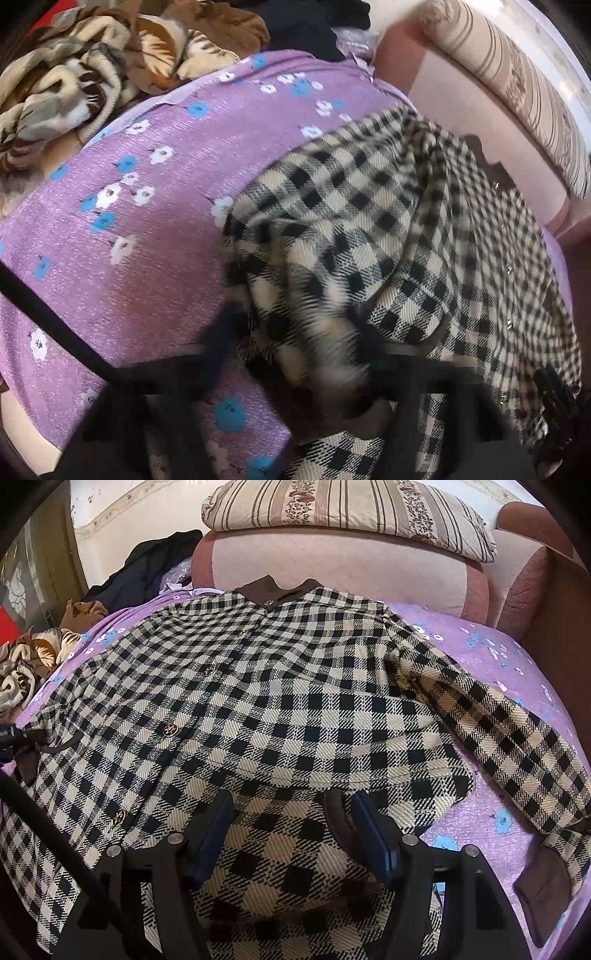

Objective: Fold large clothes
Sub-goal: 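Grasp the brown cuff of a sleeve with the left gripper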

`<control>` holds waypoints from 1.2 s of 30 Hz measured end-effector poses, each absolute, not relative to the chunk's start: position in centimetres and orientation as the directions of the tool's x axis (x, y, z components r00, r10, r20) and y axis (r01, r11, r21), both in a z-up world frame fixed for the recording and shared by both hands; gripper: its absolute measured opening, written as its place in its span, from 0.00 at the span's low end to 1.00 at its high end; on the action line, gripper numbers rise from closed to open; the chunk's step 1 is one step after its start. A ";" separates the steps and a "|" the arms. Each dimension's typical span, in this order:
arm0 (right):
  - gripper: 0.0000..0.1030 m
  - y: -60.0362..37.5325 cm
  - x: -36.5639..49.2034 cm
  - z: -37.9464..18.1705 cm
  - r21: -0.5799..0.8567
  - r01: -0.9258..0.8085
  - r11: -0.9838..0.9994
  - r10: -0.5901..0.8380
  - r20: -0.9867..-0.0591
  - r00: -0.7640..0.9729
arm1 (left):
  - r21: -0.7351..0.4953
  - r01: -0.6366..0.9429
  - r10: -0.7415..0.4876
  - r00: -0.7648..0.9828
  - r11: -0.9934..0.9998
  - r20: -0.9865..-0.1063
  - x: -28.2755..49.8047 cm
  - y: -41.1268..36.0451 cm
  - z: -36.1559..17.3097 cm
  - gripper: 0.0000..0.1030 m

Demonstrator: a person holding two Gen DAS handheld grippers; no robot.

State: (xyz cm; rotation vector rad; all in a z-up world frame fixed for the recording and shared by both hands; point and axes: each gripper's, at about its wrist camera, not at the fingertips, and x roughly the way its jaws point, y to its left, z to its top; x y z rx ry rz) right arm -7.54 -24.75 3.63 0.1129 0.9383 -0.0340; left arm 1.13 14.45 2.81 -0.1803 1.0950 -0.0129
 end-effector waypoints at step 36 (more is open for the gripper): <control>0.72 -24.1 -7.3 2.5 0.037 0.059 0.998 -0.003 -0.820 0.572 | -0.632 -0.418 -0.303 0.621 0.652 -0.723 1.1 28.9 3.3 0.58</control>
